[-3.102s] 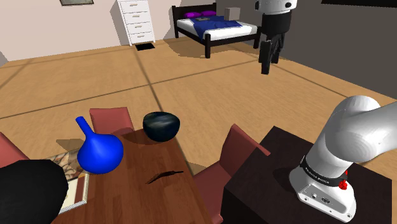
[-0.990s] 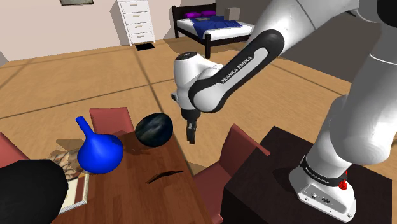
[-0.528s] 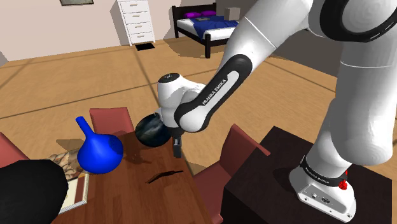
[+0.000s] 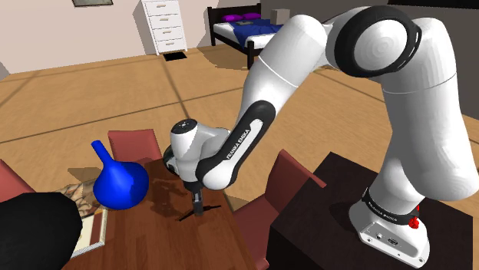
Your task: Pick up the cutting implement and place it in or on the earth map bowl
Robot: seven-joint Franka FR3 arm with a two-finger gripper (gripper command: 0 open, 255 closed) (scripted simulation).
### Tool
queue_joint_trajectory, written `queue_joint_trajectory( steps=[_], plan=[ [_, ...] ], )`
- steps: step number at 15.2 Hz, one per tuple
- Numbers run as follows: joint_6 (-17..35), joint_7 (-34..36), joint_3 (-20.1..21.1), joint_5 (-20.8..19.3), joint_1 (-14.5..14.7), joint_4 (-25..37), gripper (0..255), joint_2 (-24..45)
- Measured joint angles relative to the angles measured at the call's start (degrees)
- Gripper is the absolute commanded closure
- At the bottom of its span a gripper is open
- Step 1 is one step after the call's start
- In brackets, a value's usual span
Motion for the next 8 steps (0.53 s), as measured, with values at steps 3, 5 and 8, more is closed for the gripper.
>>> queue_joint_trajectory(
  steps=[3,5,8],
  plan=[
    [1.22,0.29,-0.44,-0.79,0.73,0.87,0,2.03],
    [2.33,0.6,-0.86,-1.27,1.1,1.02,0,3.28],
    [3.68,0.95,-1.52,-1.91,1.62,1.73,0,5.34]
  ],
)
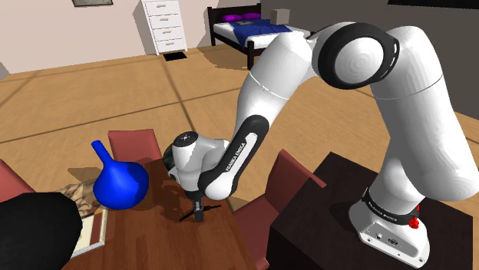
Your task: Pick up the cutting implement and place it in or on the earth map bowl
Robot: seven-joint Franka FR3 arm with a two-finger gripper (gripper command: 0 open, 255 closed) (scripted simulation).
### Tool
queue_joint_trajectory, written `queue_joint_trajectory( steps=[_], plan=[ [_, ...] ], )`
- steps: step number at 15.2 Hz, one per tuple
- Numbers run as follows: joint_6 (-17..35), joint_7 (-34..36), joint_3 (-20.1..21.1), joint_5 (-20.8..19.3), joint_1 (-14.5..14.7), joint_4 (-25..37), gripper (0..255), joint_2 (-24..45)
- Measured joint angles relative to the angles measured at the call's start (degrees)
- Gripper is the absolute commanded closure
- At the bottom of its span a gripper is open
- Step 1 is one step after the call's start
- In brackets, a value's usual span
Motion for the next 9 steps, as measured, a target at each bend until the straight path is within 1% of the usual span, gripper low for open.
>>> queue_joint_trajectory(
  steps=[6,7,9],
  plan=[
    [0.28,0.04,-0.14,-0.12,0.09,0.2,0,0.46],
    [0.28,0.04,-0.14,-0.12,0.09,0.2,255,0.46],
    [0.3,0.04,-0.3,-0.16,-0.04,0.33,255,0.28]
  ],
)
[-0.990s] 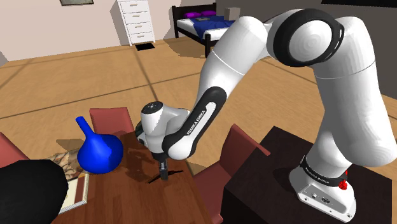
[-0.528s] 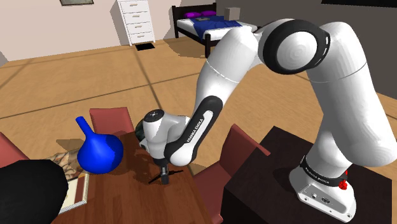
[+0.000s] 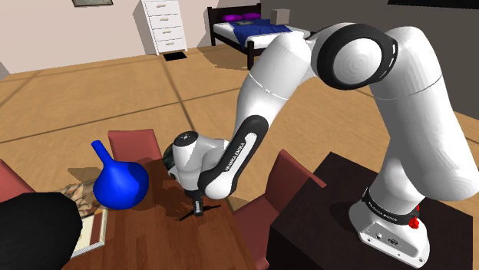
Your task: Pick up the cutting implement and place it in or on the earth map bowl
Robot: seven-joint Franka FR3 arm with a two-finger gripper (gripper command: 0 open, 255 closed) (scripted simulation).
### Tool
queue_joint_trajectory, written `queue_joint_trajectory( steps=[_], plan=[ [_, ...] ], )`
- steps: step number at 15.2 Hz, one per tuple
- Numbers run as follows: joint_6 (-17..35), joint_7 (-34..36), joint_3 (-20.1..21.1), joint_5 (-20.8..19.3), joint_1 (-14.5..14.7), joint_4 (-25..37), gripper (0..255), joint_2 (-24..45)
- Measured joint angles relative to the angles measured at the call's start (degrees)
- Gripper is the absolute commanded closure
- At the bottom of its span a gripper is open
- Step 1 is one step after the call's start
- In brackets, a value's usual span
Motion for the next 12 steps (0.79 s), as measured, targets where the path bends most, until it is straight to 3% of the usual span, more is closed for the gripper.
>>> queue_joint_trajectory(
  steps=[12],
  plan=[
    [-1.4,-0.41,0.79,0.64,-0.4,-0.61,255,-1.72]
  ],
)
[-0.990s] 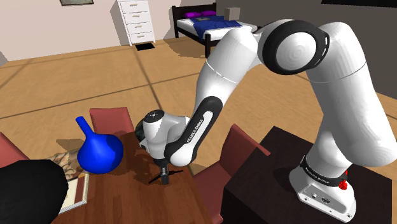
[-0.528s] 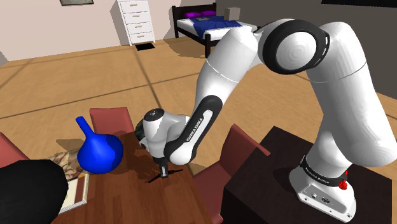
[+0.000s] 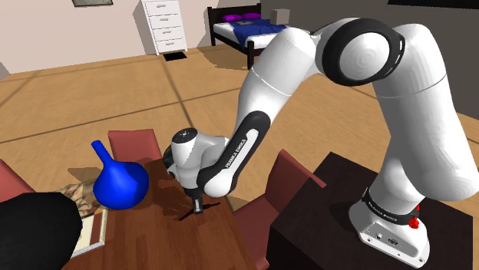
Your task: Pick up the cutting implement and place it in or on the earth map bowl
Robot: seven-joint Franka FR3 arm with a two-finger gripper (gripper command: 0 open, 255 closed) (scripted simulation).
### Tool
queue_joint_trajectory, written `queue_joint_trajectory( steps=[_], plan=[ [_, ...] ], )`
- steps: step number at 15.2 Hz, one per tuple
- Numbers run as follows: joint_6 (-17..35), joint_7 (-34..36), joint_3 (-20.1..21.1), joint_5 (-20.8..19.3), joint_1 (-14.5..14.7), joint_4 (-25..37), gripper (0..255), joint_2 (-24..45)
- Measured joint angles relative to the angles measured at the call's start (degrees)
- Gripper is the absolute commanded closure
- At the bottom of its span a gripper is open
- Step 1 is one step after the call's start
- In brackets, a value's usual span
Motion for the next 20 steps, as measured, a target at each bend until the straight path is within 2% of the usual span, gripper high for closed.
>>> queue_joint_trajectory(
  steps=[20],
  plan=[
    [-11.32,-3.03,3.85,4.97,-2.92,-0.5,255,-12.06]
  ],
)
